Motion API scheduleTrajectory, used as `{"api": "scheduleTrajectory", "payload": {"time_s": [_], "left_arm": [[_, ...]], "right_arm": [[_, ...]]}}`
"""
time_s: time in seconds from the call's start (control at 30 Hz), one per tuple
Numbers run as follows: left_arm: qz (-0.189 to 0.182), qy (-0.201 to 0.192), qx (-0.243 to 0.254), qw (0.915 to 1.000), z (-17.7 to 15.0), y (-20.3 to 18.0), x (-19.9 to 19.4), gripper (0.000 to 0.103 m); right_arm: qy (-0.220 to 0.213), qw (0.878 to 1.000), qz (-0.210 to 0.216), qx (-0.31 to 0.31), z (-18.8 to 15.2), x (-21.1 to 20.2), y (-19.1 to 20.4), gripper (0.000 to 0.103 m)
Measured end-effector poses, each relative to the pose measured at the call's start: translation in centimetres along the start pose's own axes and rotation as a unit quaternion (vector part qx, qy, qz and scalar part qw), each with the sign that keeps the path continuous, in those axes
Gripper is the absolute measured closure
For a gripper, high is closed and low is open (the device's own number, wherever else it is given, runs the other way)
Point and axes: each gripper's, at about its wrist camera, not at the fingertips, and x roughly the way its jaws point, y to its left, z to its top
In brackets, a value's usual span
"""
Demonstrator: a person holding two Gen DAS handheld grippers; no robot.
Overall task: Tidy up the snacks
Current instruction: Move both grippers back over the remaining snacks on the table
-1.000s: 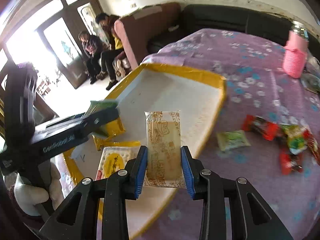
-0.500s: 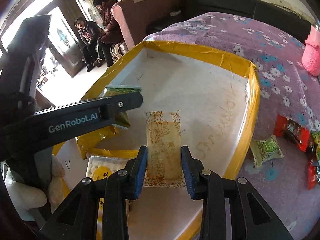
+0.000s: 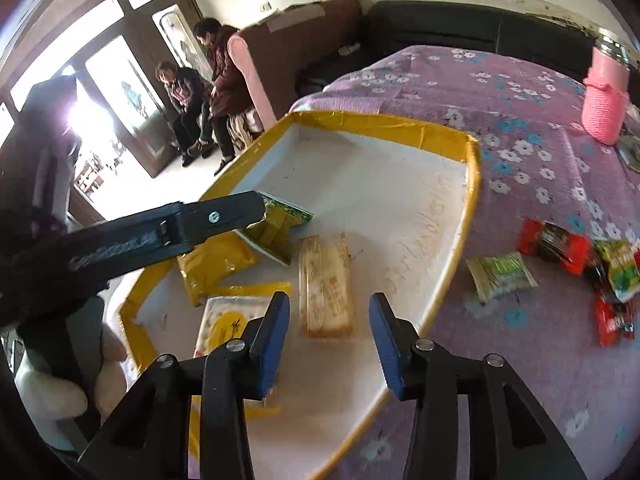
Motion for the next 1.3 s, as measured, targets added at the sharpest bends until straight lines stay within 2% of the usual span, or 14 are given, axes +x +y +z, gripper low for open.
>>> {"api": "scheduleTrajectory", "payload": {"time_s": [0.03, 0.13, 0.23, 0.33, 0.63, 1.3], "left_arm": [[0.007, -0.006, 0.004, 1.0000, -0.4, -0.7, -0.5, 0.039], [0.016, -0.026, 0.023, 0.9993, -1.7, -2.9, -2.1, 0.034], [0.014, -0.044, 0.039, 0.9982, -3.4, -4.8, -3.5, 0.034], [0.034, -0.052, 0.057, 0.9964, -4.7, -6.5, -4.2, 0.034], [0.075, -0.064, 0.131, 0.9865, -7.7, -11.5, -4.9, 0.034], [0.078, -0.036, 0.154, 0.9843, -8.7, -13.5, -3.2, 0.034]], "right_arm": [[-0.008, 1.000, 0.001, 0.004, -0.4, -0.8, -0.3, 0.059], [-0.024, 1.000, 0.001, 0.015, -1.2, -2.4, -1.0, 0.057], [-0.040, 0.999, -0.005, 0.025, -2.5, -4.1, -2.2, 0.055], [-0.048, 0.998, -0.016, 0.040, -3.9, -5.5, -3.9, 0.052], [-0.055, 0.994, -0.029, 0.090, -6.8, -7.5, -8.7, 0.051], [-0.057, 0.990, -0.036, 0.126, -8.3, -8.0, -12.3, 0.048]]}}
